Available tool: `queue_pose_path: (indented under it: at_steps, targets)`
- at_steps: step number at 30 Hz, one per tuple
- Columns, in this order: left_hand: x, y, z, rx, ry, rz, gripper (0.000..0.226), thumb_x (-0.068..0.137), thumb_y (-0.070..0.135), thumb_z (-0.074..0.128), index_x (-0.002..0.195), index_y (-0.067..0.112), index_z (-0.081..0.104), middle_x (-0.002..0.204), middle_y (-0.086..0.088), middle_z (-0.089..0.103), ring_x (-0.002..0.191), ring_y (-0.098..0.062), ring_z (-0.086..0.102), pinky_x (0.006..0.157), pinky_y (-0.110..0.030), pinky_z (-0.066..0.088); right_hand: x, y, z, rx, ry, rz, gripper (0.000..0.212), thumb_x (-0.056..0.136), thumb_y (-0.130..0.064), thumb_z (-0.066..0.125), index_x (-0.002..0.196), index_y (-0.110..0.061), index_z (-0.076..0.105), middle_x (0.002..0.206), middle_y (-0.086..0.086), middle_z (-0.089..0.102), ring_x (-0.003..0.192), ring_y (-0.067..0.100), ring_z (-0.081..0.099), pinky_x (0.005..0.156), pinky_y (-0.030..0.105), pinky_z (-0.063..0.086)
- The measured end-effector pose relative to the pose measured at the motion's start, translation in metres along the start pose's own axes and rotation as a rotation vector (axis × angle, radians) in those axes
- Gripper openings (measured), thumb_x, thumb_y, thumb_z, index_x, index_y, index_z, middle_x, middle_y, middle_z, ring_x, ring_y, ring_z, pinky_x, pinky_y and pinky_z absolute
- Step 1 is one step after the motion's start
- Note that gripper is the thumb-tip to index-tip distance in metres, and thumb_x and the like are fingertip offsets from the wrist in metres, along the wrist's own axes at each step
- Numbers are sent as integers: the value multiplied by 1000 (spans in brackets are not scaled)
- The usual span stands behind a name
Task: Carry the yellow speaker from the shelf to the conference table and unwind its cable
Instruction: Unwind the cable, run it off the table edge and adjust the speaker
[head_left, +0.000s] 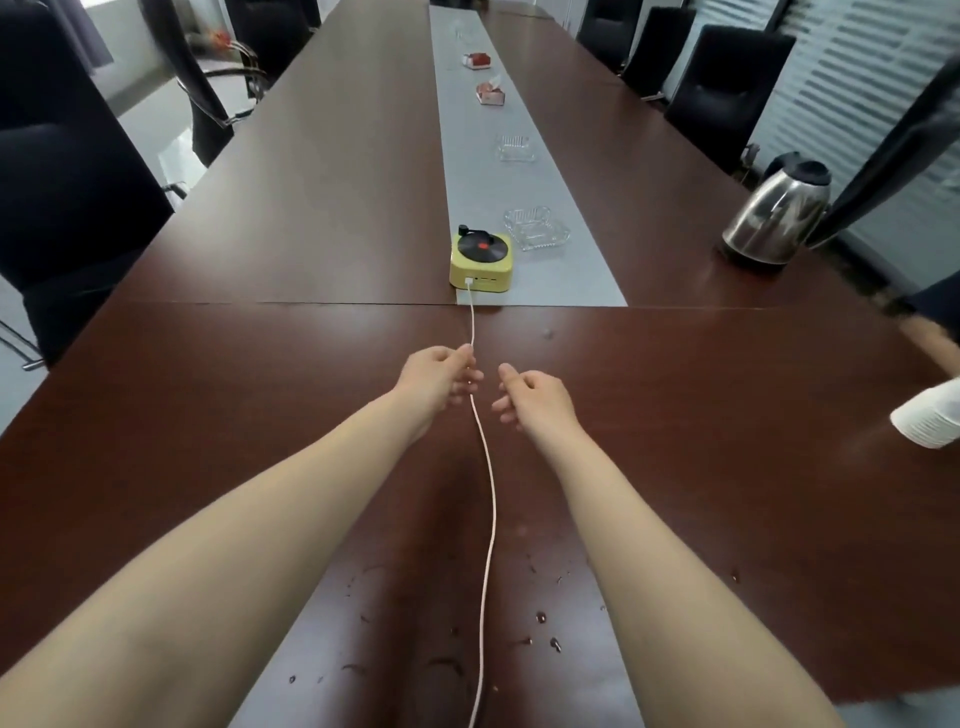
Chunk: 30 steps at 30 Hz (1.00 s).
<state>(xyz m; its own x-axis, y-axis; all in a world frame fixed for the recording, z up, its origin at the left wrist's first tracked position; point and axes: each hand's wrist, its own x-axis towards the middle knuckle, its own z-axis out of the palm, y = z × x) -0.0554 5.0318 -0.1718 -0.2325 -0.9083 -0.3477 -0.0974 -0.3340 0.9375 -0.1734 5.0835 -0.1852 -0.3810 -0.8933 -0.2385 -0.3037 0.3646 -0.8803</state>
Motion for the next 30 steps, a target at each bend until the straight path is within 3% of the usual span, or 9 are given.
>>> queue_pose_path:
  at_steps: [7, 11, 13, 17, 20, 24, 30]
  targets:
    - [95, 37, -23, -52, 54, -4, 23, 98, 26, 48, 78, 15, 54, 74, -2, 62, 62, -12, 55, 55, -21, 36, 91, -34, -2, 11, 116, 14, 35, 92, -45, 47, 97, -13, 59, 99, 6, 68, 99, 26, 63, 82, 37, 48]
    - [142, 44, -30, -62, 146, 3, 25, 97, 26, 49, 74, 17, 54, 74, 0, 61, 65, -11, 57, 56, -22, 37, 132, -46, -6, -30, 132, 17, 46, 94, -43, 46, 116, -5, 58, 108, 8, 63, 103, 25, 57, 81, 30, 40]
    - [166, 47, -29, -40, 174, 9, 25, 96, 28, 48, 74, 18, 55, 76, 2, 62, 69, -10, 58, 58, -23, 39, 153, -49, -7, -27, 138, 31, 52, 95, -41, 45, 130, -4, 51, 125, 10, 59, 116, 25, 54, 85, 27, 36]
    - [208, 50, -27, 44, 211, 21, 25, 94, 34, 49, 73, 22, 58, 80, 6, 65, 87, -17, 63, 75, -29, 48, 192, -49, -4, -28, 116, 47, 60, 97, -41, 44, 144, -5, 35, 142, 12, 49, 130, 26, 45, 96, 29, 35]
    - [243, 45, -26, 148, 235, 19, 28, 92, 39, 49, 73, 23, 61, 94, -3, 68, 102, -27, 65, 94, -40, 50, 223, -47, -1, -51, 98, 76, 64, 96, -42, 43, 147, -5, 29, 148, 12, 42, 136, 27, 40, 105, 33, 33]
    - [281, 44, -16, 219, 273, -16, 39, 96, 38, 45, 114, 9, 64, 114, -6, 64, 103, -25, 57, 82, -28, 40, 265, -36, 3, -64, 79, 126, 66, 97, -42, 43, 148, -5, 26, 149, 12, 41, 137, 27, 39, 105, 32, 33]
    - [331, 37, -2, 175, 238, -42, 55, 97, 35, 46, 146, 11, 37, 150, -5, 43, 136, -23, 41, 108, -31, 31, 320, -25, 11, -59, 73, 174, 61, 99, -40, 39, 149, -7, 25, 149, 8, 41, 137, 25, 38, 106, 32, 31]
